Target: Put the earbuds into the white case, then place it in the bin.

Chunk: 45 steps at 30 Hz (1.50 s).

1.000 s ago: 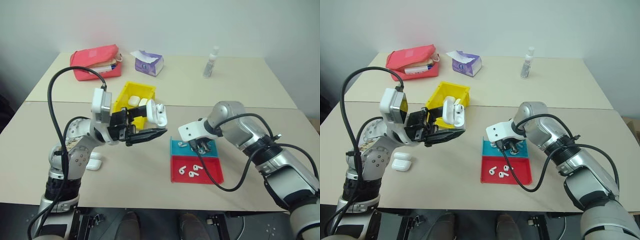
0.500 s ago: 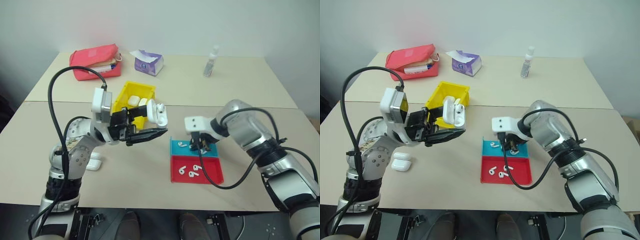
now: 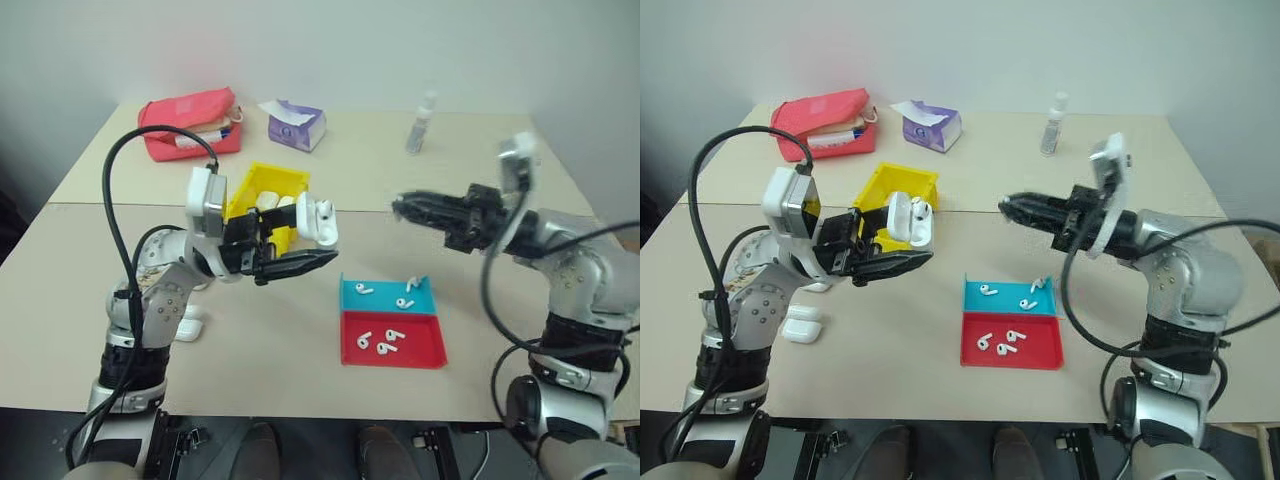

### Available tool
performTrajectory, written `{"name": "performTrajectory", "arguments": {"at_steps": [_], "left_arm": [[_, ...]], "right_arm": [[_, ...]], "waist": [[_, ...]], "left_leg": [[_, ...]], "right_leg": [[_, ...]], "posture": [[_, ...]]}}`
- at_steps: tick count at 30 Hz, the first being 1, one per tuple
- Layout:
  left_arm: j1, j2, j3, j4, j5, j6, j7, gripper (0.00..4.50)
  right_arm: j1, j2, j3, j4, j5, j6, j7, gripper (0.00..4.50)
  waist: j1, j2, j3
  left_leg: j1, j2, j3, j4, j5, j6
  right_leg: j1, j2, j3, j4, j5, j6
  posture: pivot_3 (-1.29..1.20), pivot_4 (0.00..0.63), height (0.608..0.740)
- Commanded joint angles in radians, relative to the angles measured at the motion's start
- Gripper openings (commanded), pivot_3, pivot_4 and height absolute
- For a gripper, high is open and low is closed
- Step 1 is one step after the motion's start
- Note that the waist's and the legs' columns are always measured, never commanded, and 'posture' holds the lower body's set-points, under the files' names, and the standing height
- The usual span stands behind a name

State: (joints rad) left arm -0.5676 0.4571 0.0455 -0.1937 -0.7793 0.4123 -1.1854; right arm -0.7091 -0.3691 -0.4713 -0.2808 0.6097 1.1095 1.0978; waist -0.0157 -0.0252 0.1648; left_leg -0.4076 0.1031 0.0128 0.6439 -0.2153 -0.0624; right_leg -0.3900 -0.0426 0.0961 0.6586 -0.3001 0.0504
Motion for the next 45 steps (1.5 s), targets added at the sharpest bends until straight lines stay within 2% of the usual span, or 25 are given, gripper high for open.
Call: {"name": "performTrajectory", "arguments": {"at_steps": [1,4,10,16,29,31,33,37,45], "left_arm": [[-0.034,-0.007,-0.004,0.008,-0.002,-0.014,-0.015,2.77],[-0.048,-0.017,-0.014,0.022,0.006,-0.012,-0.012,2.77],[-0.07,-0.031,-0.025,0.005,0.006,0.019,0.033,2.77],[-0.086,-0.015,-0.008,-0.023,-0.019,0.057,0.052,2.77],[-0.099,-0.021,-0.008,-0.008,-0.006,0.048,0.058,2.77],[-0.098,-0.024,-0.007,-0.006,-0.002,0.045,0.057,2.77],[-0.092,-0.023,-0.005,-0.012,-0.003,0.044,0.056,2.77],[-0.075,-0.021,-0.001,-0.025,-0.003,0.042,0.053,2.77],[-0.055,-0.029,-0.009,0.0,0.023,0.02,0.037,2.77]], "right_arm": [[-0.044,0.073,-0.098,-0.093,0.243,0.116,-0.157,0.65],[-0.045,0.136,-0.102,-0.144,0.409,0.169,-0.295,0.65],[0.014,0.192,0.013,-0.247,0.548,0.1,-0.466,0.65],[0.056,0.133,0.118,-0.246,0.541,0.013,-0.498,0.65],[0.137,-0.025,0.256,-0.243,0.503,-0.155,-0.419,0.65],[0.143,-0.044,0.276,-0.246,0.496,-0.178,-0.407,1.37],[0.144,-0.061,0.29,-0.244,0.494,-0.192,-0.404,1.83],[0.14,-0.086,0.304,-0.241,0.503,-0.21,-0.41,3.2],[0.15,-0.114,0.286,-0.251,0.568,-0.226,-0.424,3.2]], "waist": [[-0.004,0.0,0.0],[-0.003,0.0,0.0],[-0.002,0.0,0.0],[-0.002,0.0,0.0],[-0.001,0.0,0.0],[-0.001,0.0,0.0],[0.0,0.0,0.0],[0.0,0.0,0.0],[0.001,0.0,0.0]], "left_leg": [[0.0,0.0,0.0,0.0,0.0,0.0],[0.0,0.0,0.0,0.0,0.0,0.0],[-0.001,0.0,-0.001,0.0,0.0,0.0],[-0.001,0.0,-0.001,0.0,0.0,0.0],[-0.001,0.0,-0.001,-0.001,0.0,0.0],[-0.002,0.0,-0.001,-0.001,0.0,0.0],[-0.001,0.0,-0.001,-0.001,0.0,0.0],[-0.002,0.0,-0.001,-0.001,0.0,0.0],[-0.002,0.0,-0.001,-0.001,0.0,0.0]], "right_leg": [[0.0,0.0,0.0,0.0,0.0,0.0],[0.0,0.0,0.0,0.001,0.0,0.0],[-0.001,0.0,0.0,0.0,0.0,0.0],[-0.001,0.0,-0.001,0.0,0.0,0.0],[-0.001,0.0,-0.001,-0.001,0.0,0.0],[-0.001,0.0,-0.001,-0.001,0.0,0.0],[-0.001,0.0,-0.001,-0.001,0.0,0.0],[-0.001,0.0,-0.001,-0.001,0.0,0.0],[-0.001,0.0,-0.001,-0.001,0.0,0.0]], "posture": [[0.0,0.15,0.74],[0.0,0.15,0.74],[0.0,0.15,0.74],[0.0,0.15,0.74],[0.0,0.15,0.74],[0.0,0.15,0.74],[0.0,0.15,0.74],[0.0,0.15,0.74],[0.0,0.15,0.74]]}}
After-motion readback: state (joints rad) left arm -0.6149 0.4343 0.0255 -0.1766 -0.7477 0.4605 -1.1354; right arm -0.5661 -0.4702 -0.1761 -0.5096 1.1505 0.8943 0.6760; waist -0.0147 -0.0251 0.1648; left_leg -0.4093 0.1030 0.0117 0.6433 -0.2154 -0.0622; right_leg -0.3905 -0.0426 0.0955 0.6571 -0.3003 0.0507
